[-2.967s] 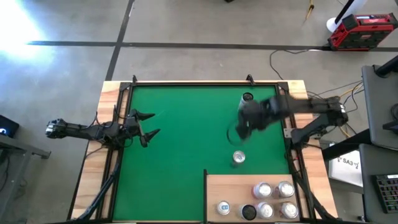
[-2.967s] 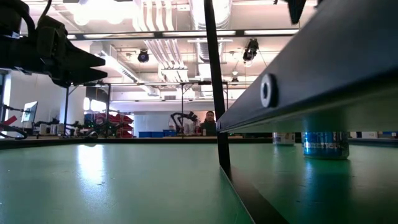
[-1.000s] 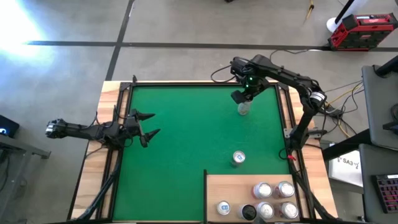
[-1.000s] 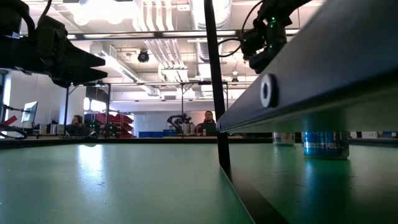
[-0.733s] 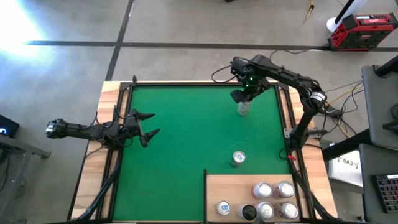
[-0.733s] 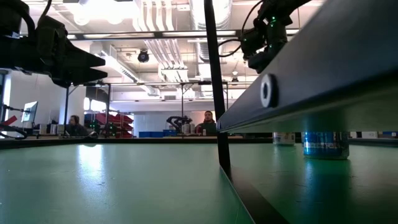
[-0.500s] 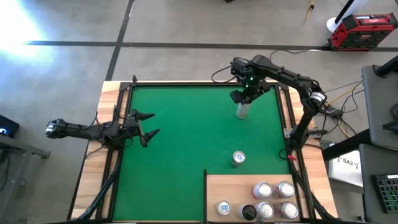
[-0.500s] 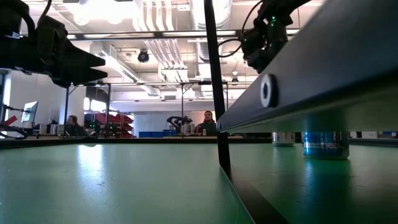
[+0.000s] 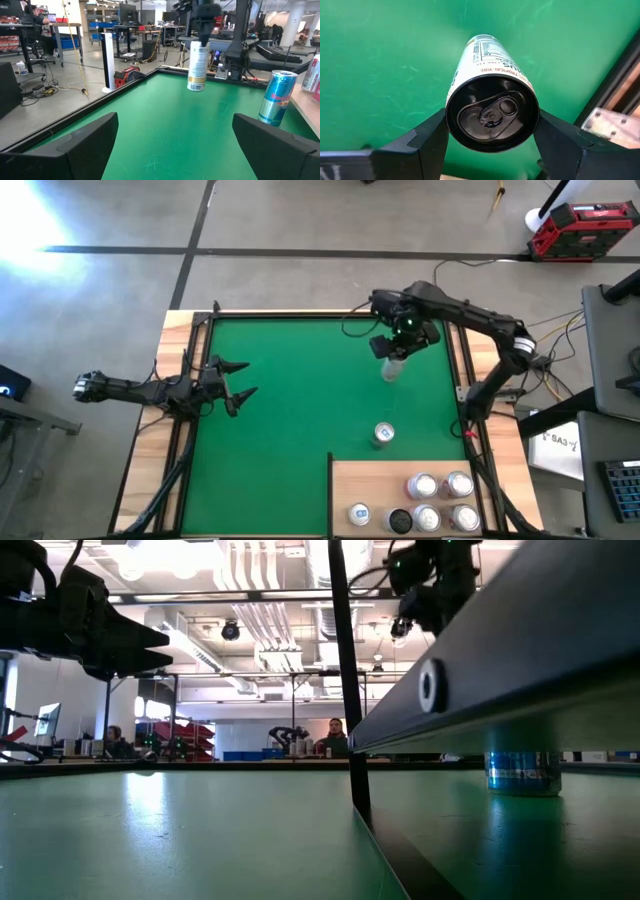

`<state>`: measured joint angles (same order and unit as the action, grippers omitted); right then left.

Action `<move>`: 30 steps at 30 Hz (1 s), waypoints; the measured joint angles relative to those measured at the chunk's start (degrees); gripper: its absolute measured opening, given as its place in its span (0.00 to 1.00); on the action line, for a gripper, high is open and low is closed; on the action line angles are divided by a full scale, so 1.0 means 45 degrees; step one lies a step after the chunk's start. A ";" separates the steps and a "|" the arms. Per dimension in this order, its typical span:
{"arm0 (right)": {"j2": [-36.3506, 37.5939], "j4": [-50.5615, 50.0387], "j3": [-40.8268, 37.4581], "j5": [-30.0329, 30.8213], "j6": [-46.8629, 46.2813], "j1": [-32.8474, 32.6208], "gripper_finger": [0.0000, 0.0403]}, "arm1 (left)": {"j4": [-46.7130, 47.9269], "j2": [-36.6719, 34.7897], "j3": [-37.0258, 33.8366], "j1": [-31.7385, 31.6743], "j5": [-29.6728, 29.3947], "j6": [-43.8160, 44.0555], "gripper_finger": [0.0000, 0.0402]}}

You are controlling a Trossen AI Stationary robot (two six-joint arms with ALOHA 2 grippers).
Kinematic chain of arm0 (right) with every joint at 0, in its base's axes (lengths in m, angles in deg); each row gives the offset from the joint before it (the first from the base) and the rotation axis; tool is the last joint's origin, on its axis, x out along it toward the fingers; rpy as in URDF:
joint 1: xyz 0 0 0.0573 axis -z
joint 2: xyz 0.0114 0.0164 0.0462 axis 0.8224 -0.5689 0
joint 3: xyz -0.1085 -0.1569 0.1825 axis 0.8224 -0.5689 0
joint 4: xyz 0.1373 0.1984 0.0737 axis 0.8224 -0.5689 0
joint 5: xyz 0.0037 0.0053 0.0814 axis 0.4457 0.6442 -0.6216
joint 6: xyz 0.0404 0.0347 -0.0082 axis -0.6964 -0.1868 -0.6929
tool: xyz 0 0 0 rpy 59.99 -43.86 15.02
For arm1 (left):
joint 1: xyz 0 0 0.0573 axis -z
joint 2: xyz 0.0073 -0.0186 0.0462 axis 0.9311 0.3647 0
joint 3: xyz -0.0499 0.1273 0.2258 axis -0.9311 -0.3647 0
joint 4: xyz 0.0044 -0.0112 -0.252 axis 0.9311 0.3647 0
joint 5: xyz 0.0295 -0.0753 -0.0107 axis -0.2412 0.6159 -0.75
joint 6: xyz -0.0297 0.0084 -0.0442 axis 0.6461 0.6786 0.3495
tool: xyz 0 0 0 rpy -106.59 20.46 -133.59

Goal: Place canned beverage on shelf
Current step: Put the white-yellow soda can aligned with the white-yellow soda can on the shelf

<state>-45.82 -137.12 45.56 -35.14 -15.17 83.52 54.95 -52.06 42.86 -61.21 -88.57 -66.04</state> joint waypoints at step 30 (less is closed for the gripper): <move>0.2743 -0.0304 -0.2005 0.1056 -0.8329 -0.7051 0.60 | 0.0005 0.0000 0.0004 0.0000 -0.0004 -0.0004 0.94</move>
<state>-33.48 -138.49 36.54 -30.39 -52.65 51.80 54.98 -52.06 42.87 -61.21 -88.58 -66.05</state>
